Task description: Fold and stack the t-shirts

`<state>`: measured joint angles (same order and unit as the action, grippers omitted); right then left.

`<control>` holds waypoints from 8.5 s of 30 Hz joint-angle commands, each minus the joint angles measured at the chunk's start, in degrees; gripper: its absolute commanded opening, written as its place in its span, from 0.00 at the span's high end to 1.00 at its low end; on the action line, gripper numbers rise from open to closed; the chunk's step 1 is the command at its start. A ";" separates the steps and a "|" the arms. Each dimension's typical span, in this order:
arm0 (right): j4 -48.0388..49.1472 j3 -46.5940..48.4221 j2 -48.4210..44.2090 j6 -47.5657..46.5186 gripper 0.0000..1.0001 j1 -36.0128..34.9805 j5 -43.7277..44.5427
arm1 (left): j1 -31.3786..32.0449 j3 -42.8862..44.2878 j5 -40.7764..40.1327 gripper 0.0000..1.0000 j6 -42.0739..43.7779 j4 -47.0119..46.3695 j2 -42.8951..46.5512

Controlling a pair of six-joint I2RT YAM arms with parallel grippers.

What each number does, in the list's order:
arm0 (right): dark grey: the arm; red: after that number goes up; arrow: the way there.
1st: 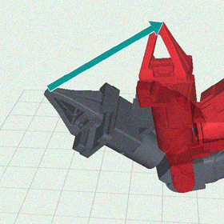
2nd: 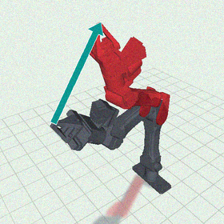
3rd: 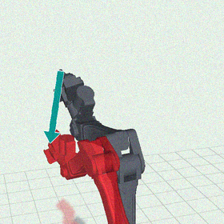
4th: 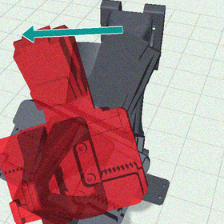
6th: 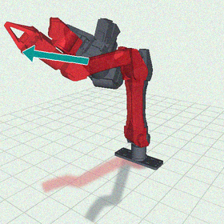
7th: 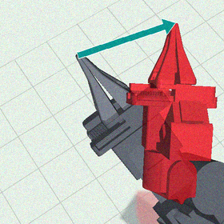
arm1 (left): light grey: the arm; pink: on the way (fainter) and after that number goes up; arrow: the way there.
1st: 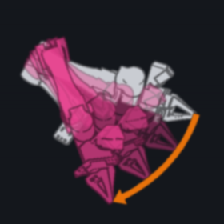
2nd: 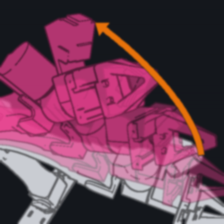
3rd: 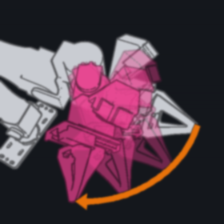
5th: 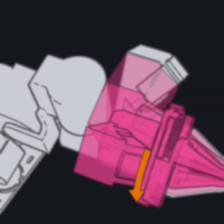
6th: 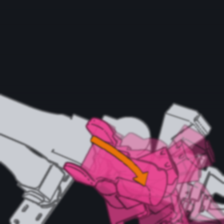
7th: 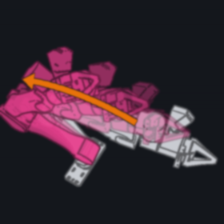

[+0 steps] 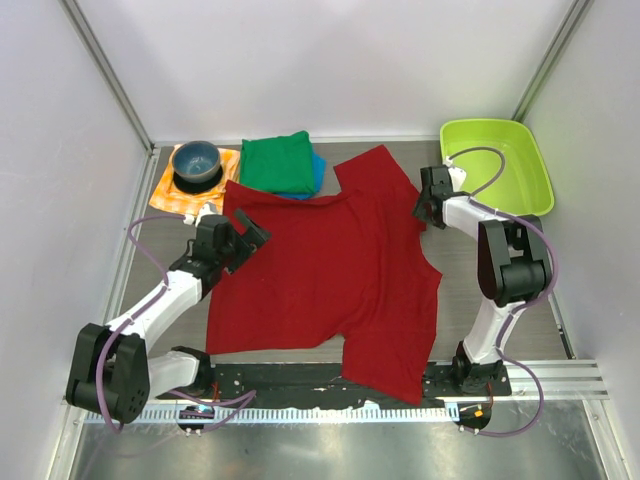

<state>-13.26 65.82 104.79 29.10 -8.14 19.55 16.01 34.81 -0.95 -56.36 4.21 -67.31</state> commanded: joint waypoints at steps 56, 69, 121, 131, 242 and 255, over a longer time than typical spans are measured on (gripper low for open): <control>12.90 7.73 5.68 1.75 0.00 -2.58 -16.65 | 0.07 -1.15 -0.46 0.00 1.16 -2.54 -1.60; 13.61 16.53 12.79 0.78 0.00 -3.46 -15.07 | 0.07 0.17 -1.25 0.00 2.66 -2.63 -3.44; -10.47 -23.90 -33.78 7.10 0.00 -23.41 -2.51 | 0.25 2.90 -0.28 0.00 5.20 14.43 1.14; -8.90 -26.62 -26.33 9.31 0.00 -23.41 -0.31 | 0.43 5.44 -3.53 0.00 6.79 15.92 -12.66; -43.61 -38.49 -61.29 40.05 0.09 -39.84 -12.87 | 4.56 -0.62 -11.62 1.00 -0.25 31.31 8.51; -42.38 -42.52 -61.81 54.64 0.17 -48.72 -8.48 | 4.56 -0.35 -9.60 1.00 1.34 29.81 6.58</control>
<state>-56.27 25.23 44.05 76.66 -55.51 7.68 20.58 32.47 -11.46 -56.29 36.23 -60.16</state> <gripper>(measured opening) 0.862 0.022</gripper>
